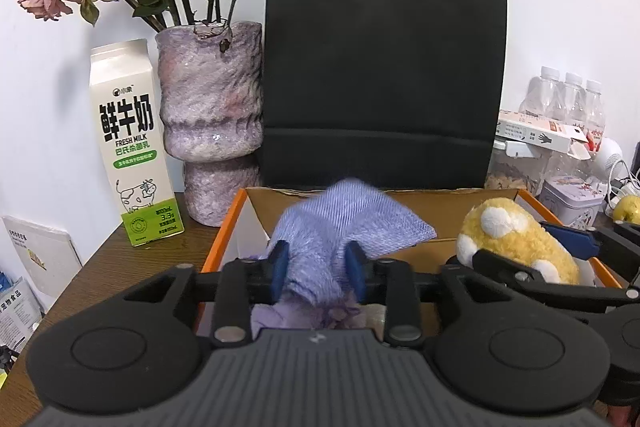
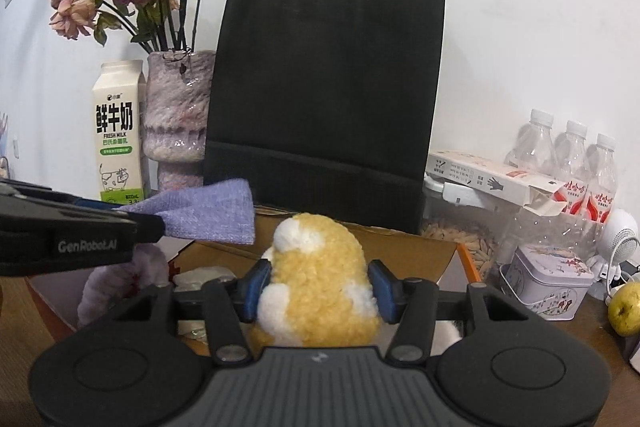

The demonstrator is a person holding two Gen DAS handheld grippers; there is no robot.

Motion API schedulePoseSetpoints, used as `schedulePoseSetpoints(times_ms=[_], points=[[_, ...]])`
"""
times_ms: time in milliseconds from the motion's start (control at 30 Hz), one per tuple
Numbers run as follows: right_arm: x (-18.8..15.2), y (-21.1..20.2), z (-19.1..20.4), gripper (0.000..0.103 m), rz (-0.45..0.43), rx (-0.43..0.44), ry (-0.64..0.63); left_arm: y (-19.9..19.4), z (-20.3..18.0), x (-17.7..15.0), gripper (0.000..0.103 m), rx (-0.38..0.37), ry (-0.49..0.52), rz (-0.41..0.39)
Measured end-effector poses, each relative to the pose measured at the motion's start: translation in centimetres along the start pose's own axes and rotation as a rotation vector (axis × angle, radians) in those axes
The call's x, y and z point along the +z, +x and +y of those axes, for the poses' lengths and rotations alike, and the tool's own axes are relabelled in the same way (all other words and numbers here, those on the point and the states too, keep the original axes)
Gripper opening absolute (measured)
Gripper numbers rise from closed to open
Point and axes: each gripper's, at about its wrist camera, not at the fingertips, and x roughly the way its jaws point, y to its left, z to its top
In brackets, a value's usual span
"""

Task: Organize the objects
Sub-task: 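Open both tools to drop the pouch and sheep into the box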

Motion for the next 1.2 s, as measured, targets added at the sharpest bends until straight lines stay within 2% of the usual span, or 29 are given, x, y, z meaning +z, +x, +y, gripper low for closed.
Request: schedulePoseSetpoints(times_ms=[33, 100, 133, 167, 200, 533, 1200], points=[[0.0, 0.0, 0.0, 0.074, 0.001, -0.004, 0.003, -0.1, 0.0, 0.0, 0.054, 0.002, -0.004, -0.006], [-0.2, 0.0, -0.1, 0.093, -0.004, -0.014, 0.009, -0.3, 0.2, 0.0, 0.083, 0.008, -0.010, -0.025], [-0.2, 0.0, -0.1, 0.096, -0.006, -0.019, 0.012, -0.4, 0.2, 0.1, 0.088, 0.011, -0.011, -0.035], [-0.2, 0.0, -0.1, 0.097, -0.005, -0.025, 0.015, -0.5, 0.1, 0.1, 0.099, 0.013, -0.009, -0.043], [-0.2, 0.1, -0.2, 0.101, -0.003, -0.031, 0.021, -0.6, 0.1, 0.1, 0.103, 0.014, -0.007, -0.052], [-0.3, 0.1, -0.4, 0.103, 0.008, -0.033, 0.045, -0.5, 0.3, 0.1, 0.103, 0.039, -0.012, -0.048], [-0.4, -2.0, -0.1, 0.103, -0.021, -0.024, 0.053, -2.1, 0.6, -0.2, 0.103, 0.031, -0.037, -0.056]])
